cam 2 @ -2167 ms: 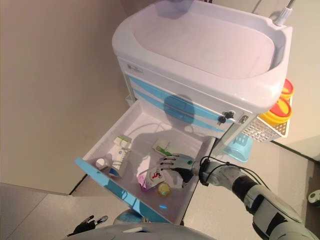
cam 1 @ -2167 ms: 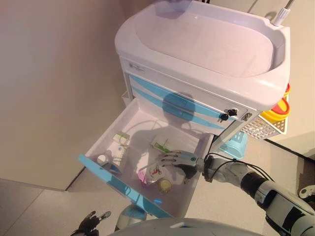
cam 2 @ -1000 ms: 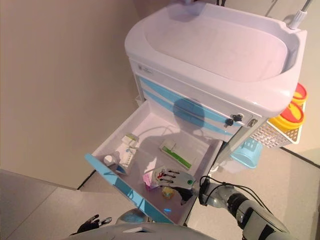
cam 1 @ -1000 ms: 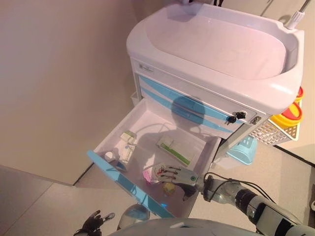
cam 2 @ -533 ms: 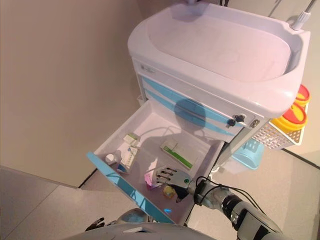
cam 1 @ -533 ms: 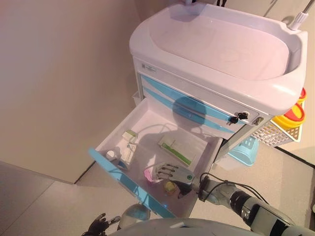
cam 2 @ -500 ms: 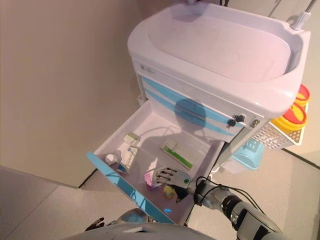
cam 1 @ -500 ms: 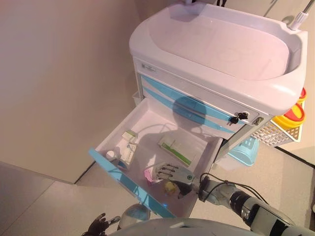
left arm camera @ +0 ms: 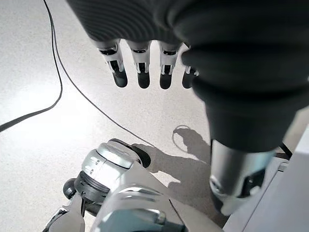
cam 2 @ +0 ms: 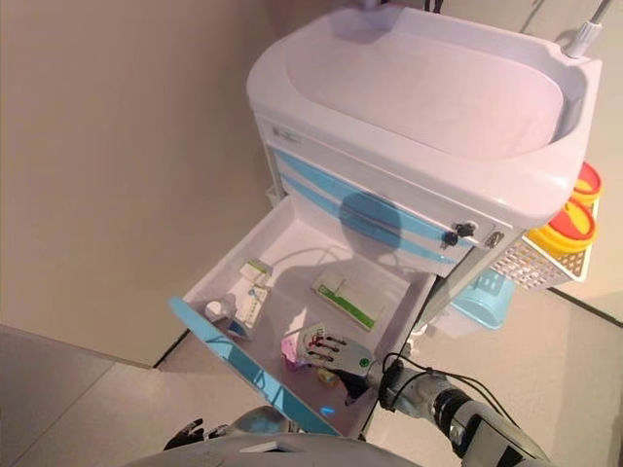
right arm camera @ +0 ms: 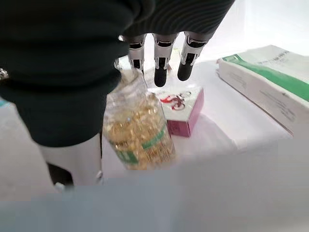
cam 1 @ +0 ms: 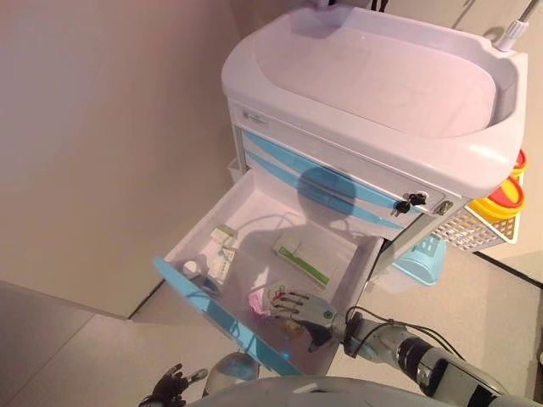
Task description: Open the drawer and pick up the medicine
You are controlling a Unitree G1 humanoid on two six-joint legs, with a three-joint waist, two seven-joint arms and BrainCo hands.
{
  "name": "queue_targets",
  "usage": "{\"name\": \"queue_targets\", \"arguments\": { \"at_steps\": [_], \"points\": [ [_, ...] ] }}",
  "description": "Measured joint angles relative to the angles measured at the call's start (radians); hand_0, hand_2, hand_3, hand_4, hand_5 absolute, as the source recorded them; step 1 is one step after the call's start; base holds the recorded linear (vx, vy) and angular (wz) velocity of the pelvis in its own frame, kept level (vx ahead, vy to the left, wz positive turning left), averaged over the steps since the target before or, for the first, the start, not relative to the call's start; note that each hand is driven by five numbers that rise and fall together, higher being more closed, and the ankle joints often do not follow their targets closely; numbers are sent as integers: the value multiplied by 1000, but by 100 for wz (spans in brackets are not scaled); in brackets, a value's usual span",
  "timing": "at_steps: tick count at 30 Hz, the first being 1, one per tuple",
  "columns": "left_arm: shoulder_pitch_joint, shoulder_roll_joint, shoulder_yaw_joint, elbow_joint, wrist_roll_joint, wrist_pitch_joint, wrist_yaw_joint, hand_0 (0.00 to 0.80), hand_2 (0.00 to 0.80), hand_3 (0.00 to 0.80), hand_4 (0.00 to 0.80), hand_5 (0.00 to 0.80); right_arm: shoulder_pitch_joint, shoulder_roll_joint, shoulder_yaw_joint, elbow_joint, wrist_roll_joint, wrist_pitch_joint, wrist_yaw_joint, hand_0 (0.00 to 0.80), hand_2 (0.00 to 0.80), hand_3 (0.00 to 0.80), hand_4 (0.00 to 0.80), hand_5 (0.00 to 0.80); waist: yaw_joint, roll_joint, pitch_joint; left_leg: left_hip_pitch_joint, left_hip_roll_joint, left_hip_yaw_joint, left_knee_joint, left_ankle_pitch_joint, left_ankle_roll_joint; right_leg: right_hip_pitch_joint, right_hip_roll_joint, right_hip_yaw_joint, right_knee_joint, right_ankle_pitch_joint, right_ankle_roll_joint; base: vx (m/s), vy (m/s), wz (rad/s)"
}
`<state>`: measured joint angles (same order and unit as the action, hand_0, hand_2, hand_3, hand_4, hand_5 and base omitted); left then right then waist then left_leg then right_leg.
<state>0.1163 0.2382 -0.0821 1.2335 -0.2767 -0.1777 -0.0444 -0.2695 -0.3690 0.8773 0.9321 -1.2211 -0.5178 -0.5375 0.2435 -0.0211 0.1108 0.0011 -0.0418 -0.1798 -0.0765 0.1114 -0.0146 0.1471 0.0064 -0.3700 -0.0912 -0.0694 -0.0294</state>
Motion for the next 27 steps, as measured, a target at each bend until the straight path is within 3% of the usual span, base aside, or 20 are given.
{"name": "queue_targets", "arguments": {
  "at_steps": [1,27],
  "points": [
    [0,0,0,1,0,0,0,0,0,0,0,0,1,0,0,1,0,0,0,800,800,800,800,800,0,-1,-2,0,0,0,0,0,0,0,0,0,0,0,0,0,0,0],
    [-2,-4,0,15,0,21,9,0,0,0,0,0,2,38,-1,27,-17,17,46,800,800,800,800,800,-2,-4,-6,17,-1,1,0,1,1,15,-1,0,0,0,1,0,0,0]
  ]
}}
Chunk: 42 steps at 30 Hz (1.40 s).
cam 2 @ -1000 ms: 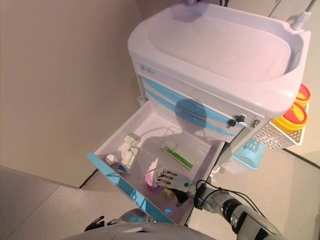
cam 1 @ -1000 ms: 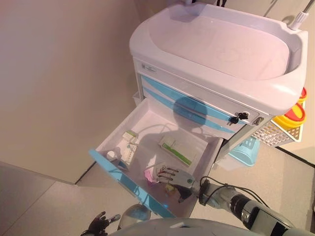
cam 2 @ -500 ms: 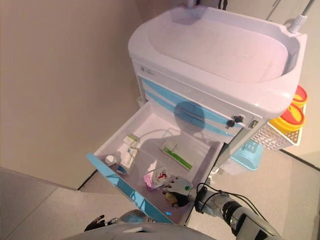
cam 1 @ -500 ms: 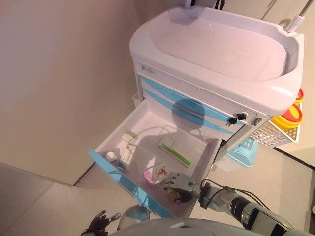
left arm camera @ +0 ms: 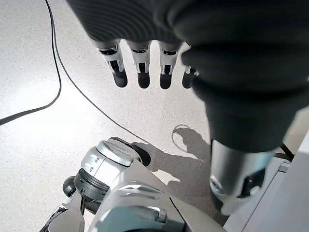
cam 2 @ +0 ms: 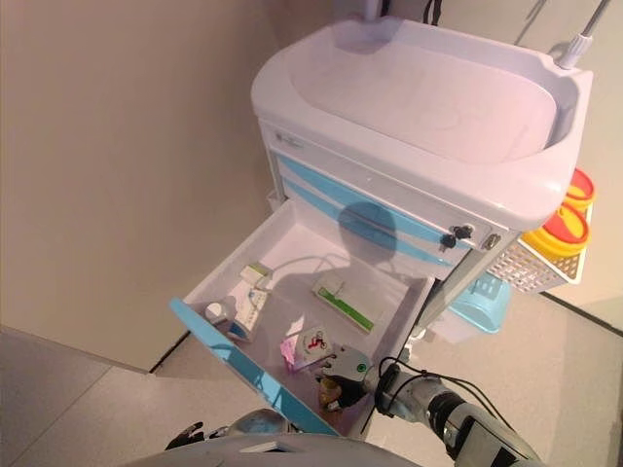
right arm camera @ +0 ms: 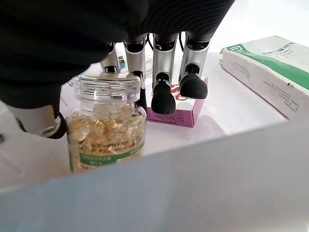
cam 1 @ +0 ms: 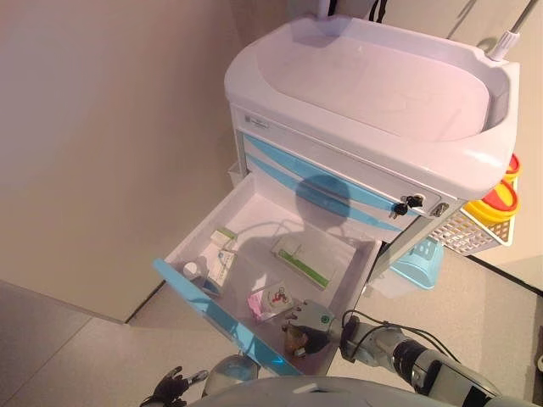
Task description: Open the drawer and pick up the medicine
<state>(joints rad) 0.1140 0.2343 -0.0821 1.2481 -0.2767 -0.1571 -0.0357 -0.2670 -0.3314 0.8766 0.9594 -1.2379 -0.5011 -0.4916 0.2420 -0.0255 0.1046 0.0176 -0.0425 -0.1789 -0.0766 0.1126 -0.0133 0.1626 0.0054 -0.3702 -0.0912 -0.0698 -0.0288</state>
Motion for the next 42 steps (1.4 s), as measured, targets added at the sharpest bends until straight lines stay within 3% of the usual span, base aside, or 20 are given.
{"name": "queue_targets", "arguments": {
  "at_steps": [12,20,27,37,42],
  "points": [
    [-10,0,0,0,-4,0,0,0,0,0,0,0,0,-1,0,-8,2,12,-2,800,800,800,800,800,-6,0,0,5,1,9,-1,0,0,0,-1,5,3,0,0,0,0,0],
    [-15,-1,0,-1,-8,2,6,0,0,0,0,0,-6,-28,-10,-132,41,27,3,800,800,800,800,800,-29,1,0,11,5,29,-3,0,1,-5,0,26,6,0,0,9,6,-7],
    [-15,-1,2,-8,-40,25,10,0,0,0,0,0,-40,-138,-32,-353,118,20,115,800,800,800,800,800,-51,0,-2,13,9,49,-6,0,1,-16,0,46,17,3,-5,13,8,-9],
    [-17,-2,3,-11,-58,48,31,0,0,0,0,0,-71,-197,-78,-510,217,11,239,800,800,800,800,800,-72,-19,-12,25,12,67,-11,-1,2,-16,-1,63,23,3,-5,4,8,-5],
    [-16,-1,4,-20,-78,67,35,0,0,0,0,0,-103,-240,-99,-622,390,12,380,800,800,800,800,800,-83,-22,-10,29,16,80,-12,-2,3,-17,1,77,23,6,-3,-9,22,-8]
  ]
}}
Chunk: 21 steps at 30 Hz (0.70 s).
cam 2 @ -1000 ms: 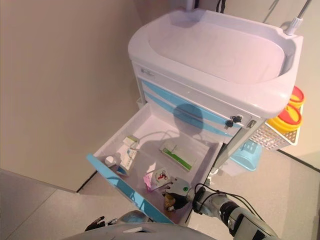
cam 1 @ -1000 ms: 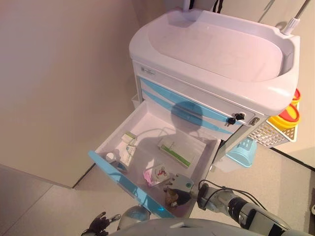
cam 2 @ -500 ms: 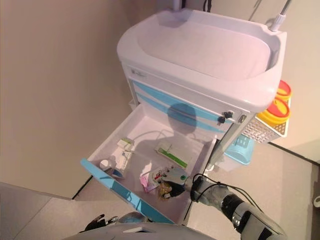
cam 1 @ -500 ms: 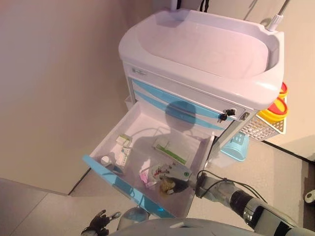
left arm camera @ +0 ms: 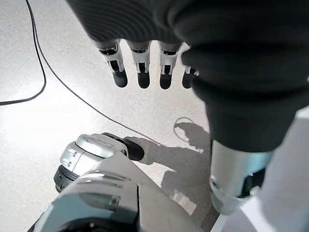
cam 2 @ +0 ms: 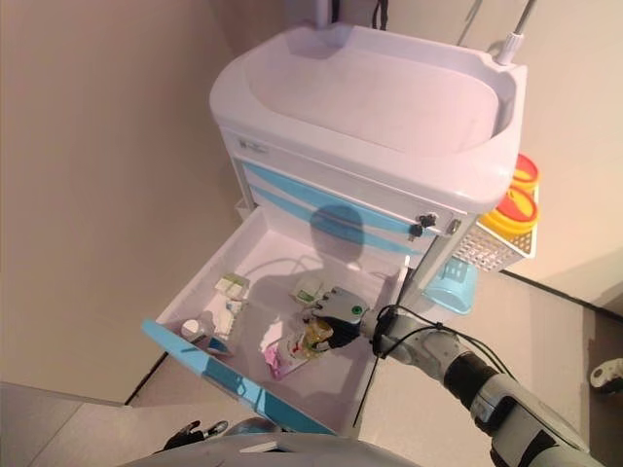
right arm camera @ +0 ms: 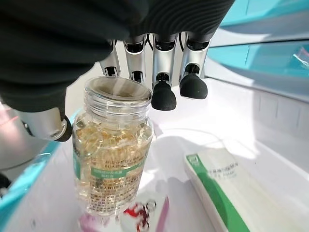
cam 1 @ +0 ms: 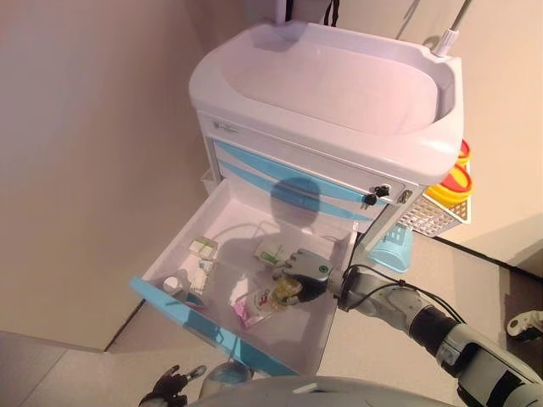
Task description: Open the drawer and pick up the medicine
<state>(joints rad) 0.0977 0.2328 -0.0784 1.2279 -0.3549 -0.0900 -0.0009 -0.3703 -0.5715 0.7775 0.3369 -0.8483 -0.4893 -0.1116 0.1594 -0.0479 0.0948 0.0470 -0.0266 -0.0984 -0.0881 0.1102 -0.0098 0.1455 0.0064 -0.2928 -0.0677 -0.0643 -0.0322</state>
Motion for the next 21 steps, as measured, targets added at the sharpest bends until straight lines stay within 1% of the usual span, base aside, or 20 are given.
{"name": "queue_targets", "arguments": {
  "at_steps": [3,5,9,13,15,18,21],
  "points": [
    [-1,0,1,-3,-2,2,0,0,0,0,0,0,-19,-21,-56,-77,144,22,99,800,800,800,800,800,-3,-4,3,1,3,12,0,-1,1,-2,1,10,-1,3,-1,-8,33,-10],
    [0,0,5,-6,-11,5,0,0,0,0,0,0,-33,-38,-94,-130,251,48,158,800,800,800,800,800,-13,-5,4,2,3,13,0,-1,1,-2,1,11,-1,4,-1,-5,41,-3],
    [0,0,8,-12,-22,11,0,0,0,0,0,0,-49,-60,-233,-266,454,102,247,800,800,800,800,800,-22,-7,13,3,3,18,0,-1,1,-2,1,17,-1,6,0,2,42,-4],
    [1,0,12,-20,-40,21,-2,0,0,0,0,0,-118,-96,-322,-360,562,134,270,800,800,800,800,800,-26,-6,24,12,4,25,0,-4,3,1,1,32,-1,8,1,12,35,-10],
    [0,1,34,-20,-40,21,-4,0,0,0,0,0,-170,-126,-367,-399,630,162,271,800,800,800,800,800,-29,-6,24,12,4,25,0,-4,3,2,1,33,-1,9,1,21,36,-4],
    [1,3,39,-21,-40,22,-7,0,0,0,0,0,-254,-172,-422,-399,695,197,261,800,800,800,800,800,-28,-6,24,12,4,25,0,-4,3,4,1,33,-1,9,0,25,41,0],
    [1,5,40,-20,-40,30,-12,0,0,0,0,0,-364,-232,-433,-359,768,245,231,800,800,800,800,800,-26,-6,24,15,4,24,0,-4,3,8,1,32,-2,9,0,30,37,1]
  ]
}}
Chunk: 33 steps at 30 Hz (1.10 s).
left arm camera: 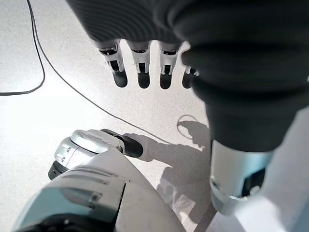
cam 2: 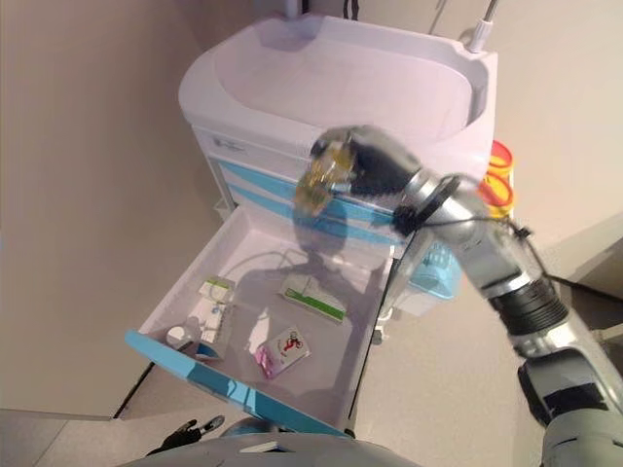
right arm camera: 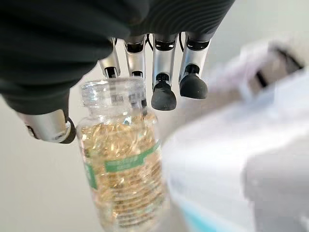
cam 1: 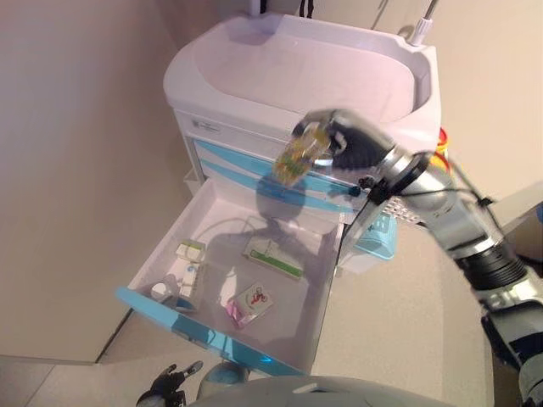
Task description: Open the drawer and pick up the medicine
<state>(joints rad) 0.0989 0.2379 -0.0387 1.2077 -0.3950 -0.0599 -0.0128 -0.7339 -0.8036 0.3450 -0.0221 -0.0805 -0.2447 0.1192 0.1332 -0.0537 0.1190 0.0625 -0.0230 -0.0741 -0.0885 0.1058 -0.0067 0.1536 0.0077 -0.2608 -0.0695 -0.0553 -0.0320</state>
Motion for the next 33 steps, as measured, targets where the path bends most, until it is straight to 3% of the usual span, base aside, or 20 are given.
{"name": "queue_targets", "arguments": {
  "at_steps": [9,17,23,33],
  "points": [
    [-25,31,-4,-4,-18,59,-26,0,0,0,0,0,-288,-64,28,451,94,115,-102,800,800,800,800,800,29,-1,-1,11,-5,-21,0,0,0,28,-1,-28,-11,0,0,31,29,9],
    [-56,55,-10,-3,-38,91,-36,0,0,0,0,0,-512,-98,207,769,98,162,-127,800,800,800,800,800,63,0,-2,9,-15,-58,0,1,0,43,-4,-59,-22,-2,2,30,20,11],
    [-63,57,-21,-3,-39,100,-41,0,0,0,0,0,-596,-101,274,880,56,199,-132,800,800,800,800,800,91,1,-2,0,-21,-81,0,9,2,44,-6,-86,-22,-3,4,44,26,14],
    [-43,76,-36,-4,-40,101,-42,0,0,0,0,0,-658,-118,376,960,-91,207,-85,800,800,800,800,800,135,-1,-5,-27,-34,-123,1,22,8,30,-13,-127,-22,-5,7,24,19,13]
  ]
}}
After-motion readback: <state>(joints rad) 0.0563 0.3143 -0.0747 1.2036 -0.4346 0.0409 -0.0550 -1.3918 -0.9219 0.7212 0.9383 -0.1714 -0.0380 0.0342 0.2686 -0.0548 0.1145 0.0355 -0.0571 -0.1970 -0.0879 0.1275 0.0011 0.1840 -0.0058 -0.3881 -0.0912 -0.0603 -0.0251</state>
